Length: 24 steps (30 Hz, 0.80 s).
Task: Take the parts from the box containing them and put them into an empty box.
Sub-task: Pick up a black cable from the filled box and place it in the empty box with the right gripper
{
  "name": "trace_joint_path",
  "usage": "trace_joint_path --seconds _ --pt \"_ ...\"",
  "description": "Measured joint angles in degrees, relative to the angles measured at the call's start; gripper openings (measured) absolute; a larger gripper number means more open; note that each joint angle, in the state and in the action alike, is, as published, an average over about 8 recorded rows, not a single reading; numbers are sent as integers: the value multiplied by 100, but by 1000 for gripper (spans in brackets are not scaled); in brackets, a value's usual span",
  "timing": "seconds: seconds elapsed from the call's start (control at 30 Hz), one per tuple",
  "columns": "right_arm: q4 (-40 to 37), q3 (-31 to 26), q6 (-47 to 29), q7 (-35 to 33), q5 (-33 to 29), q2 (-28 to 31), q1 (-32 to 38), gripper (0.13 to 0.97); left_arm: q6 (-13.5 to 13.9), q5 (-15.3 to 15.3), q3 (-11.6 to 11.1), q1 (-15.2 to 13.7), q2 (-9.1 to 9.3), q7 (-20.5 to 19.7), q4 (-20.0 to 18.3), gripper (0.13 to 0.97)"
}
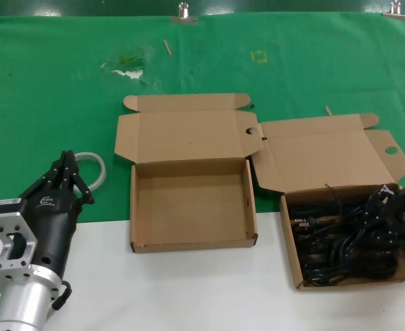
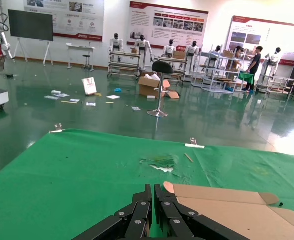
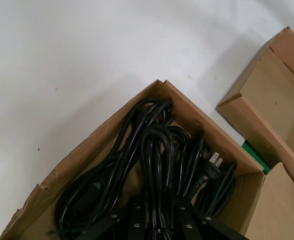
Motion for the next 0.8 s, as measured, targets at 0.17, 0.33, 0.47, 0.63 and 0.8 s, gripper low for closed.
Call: trace_joint_path --seconds 0.17,0.33,0.47,0.63,0.8 --pt "-2 20 34 -3 7 4 1 235 0 0 0 0 0 0 0 156" --pt "-4 58 -15 77 34 16 39 193 0 0 0 0 0 0 0 156" --pt "-8 88 -290 424 57 34 151 185 0 0 0 0 0 0 0 156" --pt "-32 176 -830 1159 140 47 361 185 0 0 0 0 0 0 0 156" --pt "-64 370 -1126 1767 326 5 516 185 0 0 0 0 0 0 0 156"
